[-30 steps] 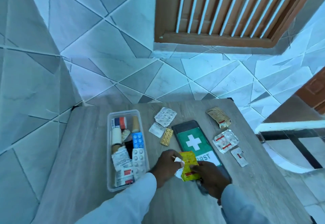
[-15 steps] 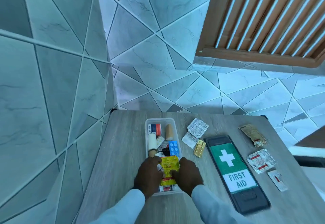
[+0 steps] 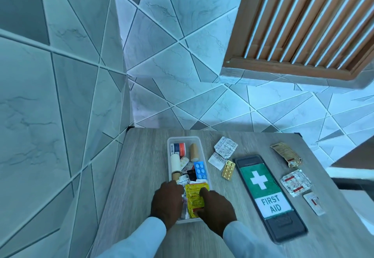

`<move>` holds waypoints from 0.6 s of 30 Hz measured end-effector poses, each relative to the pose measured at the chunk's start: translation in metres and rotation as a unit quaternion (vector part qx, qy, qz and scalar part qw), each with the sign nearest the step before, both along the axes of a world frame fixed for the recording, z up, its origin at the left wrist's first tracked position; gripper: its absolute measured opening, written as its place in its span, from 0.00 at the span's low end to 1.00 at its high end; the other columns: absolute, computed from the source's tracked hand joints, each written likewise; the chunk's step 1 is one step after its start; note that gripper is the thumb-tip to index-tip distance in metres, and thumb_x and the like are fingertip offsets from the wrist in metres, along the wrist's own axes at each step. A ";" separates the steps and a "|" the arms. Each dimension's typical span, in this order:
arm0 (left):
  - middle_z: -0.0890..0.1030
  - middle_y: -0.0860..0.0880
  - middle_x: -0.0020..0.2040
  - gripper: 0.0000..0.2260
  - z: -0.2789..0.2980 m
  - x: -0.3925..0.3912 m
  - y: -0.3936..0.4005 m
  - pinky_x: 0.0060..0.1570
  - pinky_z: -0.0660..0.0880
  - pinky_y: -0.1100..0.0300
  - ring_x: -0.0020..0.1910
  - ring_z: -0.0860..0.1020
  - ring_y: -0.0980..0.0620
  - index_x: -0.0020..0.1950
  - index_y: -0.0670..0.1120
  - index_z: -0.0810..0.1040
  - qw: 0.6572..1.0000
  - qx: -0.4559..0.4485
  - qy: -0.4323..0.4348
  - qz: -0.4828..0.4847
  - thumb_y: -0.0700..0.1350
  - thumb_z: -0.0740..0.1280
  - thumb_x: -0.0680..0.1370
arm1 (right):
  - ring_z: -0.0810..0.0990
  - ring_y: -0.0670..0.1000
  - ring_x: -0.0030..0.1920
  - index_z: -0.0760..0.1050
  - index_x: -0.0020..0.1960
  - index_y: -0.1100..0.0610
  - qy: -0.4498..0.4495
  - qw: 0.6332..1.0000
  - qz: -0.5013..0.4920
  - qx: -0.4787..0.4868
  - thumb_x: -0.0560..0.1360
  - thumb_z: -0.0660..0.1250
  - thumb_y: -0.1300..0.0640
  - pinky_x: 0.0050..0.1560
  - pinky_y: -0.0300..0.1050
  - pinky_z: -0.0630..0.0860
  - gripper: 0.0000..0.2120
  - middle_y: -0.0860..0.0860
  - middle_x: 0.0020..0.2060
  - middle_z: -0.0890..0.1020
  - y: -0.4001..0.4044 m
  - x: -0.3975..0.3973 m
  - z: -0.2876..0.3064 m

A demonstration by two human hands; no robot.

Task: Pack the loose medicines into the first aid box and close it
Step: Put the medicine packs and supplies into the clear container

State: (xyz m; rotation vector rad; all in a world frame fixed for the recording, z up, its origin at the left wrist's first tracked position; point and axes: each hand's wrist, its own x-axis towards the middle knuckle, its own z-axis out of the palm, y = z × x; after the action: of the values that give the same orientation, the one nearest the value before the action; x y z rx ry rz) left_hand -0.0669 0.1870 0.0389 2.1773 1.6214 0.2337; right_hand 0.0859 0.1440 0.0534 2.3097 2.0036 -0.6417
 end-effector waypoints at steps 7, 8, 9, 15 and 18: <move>0.80 0.45 0.56 0.11 0.011 0.008 0.011 0.52 0.76 0.54 0.56 0.77 0.45 0.57 0.46 0.80 1.000 -0.003 0.030 -0.005 0.44 0.64 0.77 | 0.78 0.55 0.56 0.70 0.62 0.48 0.042 0.999 0.001 0.023 0.75 0.62 0.43 0.53 0.49 0.74 0.18 0.51 0.57 0.78 0.002 0.012 -0.002; 0.81 0.45 0.56 0.10 0.013 0.011 0.014 0.53 0.77 0.53 0.56 0.77 0.45 0.56 0.46 0.80 1.000 0.005 0.020 -0.004 0.44 0.63 0.77 | 0.78 0.54 0.56 0.70 0.62 0.48 0.053 0.998 -0.014 0.036 0.75 0.62 0.43 0.52 0.49 0.74 0.17 0.50 0.57 0.79 0.003 0.016 -0.001; 0.81 0.45 0.56 0.10 0.016 0.016 0.018 0.53 0.77 0.52 0.56 0.78 0.44 0.55 0.46 0.81 1.000 0.011 0.010 -0.004 0.45 0.63 0.78 | 0.78 0.53 0.55 0.70 0.62 0.47 0.064 0.996 -0.031 0.051 0.75 0.62 0.43 0.52 0.48 0.74 0.17 0.49 0.56 0.79 0.005 0.022 0.001; 0.80 0.45 0.52 0.09 0.030 0.075 0.037 0.53 0.72 0.54 0.55 0.77 0.45 0.50 0.46 0.80 0.997 0.015 -0.069 -0.041 0.49 0.64 0.76 | 0.80 0.53 0.51 0.74 0.54 0.46 0.106 0.979 -0.160 0.075 0.74 0.65 0.43 0.54 0.47 0.75 0.13 0.51 0.48 0.83 0.007 0.092 0.000; 0.79 0.45 0.54 0.09 0.028 0.120 0.039 0.56 0.70 0.54 0.57 0.76 0.45 0.53 0.46 0.79 0.993 -0.011 -0.093 -0.070 0.48 0.65 0.76 | 0.81 0.55 0.51 0.76 0.53 0.49 0.116 0.961 -0.238 0.076 0.72 0.68 0.45 0.53 0.46 0.75 0.12 0.53 0.47 0.84 -0.001 0.140 -0.002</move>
State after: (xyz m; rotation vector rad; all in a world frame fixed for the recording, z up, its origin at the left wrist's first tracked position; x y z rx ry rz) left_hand 0.0529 0.2265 0.0670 2.1710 1.3584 0.3630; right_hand 0.2261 0.1426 0.0509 2.9728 1.6178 -0.8359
